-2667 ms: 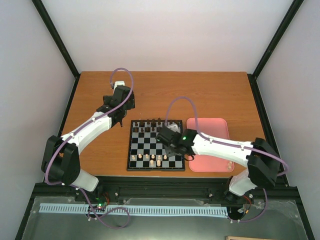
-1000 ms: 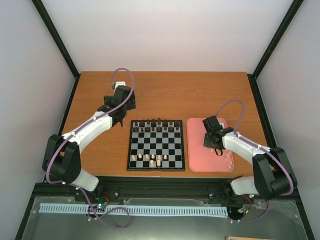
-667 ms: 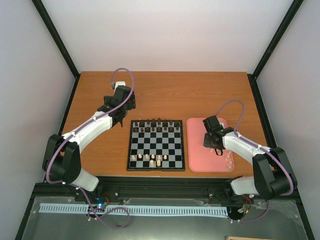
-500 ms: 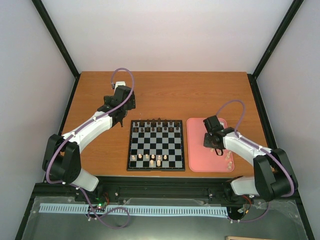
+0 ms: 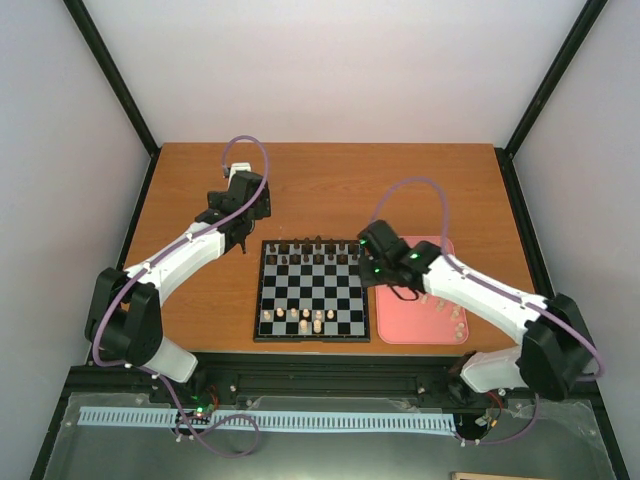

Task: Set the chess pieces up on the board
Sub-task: Place the chess piece on the chessboard.

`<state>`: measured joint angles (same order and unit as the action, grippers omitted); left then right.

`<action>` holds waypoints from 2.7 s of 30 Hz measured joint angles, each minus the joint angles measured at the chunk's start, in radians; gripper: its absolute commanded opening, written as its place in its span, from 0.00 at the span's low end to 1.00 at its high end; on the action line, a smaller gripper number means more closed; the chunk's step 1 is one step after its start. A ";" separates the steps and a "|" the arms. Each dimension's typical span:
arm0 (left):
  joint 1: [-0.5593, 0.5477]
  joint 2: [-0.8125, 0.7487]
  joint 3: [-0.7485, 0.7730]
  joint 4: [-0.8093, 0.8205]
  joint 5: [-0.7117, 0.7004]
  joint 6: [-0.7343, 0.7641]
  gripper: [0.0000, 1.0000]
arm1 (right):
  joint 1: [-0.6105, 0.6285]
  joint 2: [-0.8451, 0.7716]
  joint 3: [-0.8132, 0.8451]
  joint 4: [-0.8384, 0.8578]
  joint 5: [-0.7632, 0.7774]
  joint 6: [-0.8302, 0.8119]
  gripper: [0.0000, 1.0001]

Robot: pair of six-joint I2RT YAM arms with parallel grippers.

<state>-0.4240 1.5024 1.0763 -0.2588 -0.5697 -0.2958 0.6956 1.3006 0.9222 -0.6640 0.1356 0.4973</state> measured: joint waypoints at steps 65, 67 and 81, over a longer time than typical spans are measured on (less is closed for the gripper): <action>0.000 0.001 0.000 0.000 -0.002 0.000 1.00 | 0.360 0.320 0.084 -0.027 0.023 0.113 0.15; 0.000 0.001 0.000 -0.001 -0.002 0.000 1.00 | 0.360 0.320 0.083 -0.027 0.024 0.114 0.19; 0.000 0.001 0.000 0.000 -0.002 0.000 1.00 | 0.361 0.311 0.071 -0.028 0.033 0.117 0.20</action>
<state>-0.4240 1.5036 1.0763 -0.2592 -0.5716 -0.2962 1.0565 1.6119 0.9928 -0.6918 0.1684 0.6144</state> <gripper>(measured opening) 0.997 0.201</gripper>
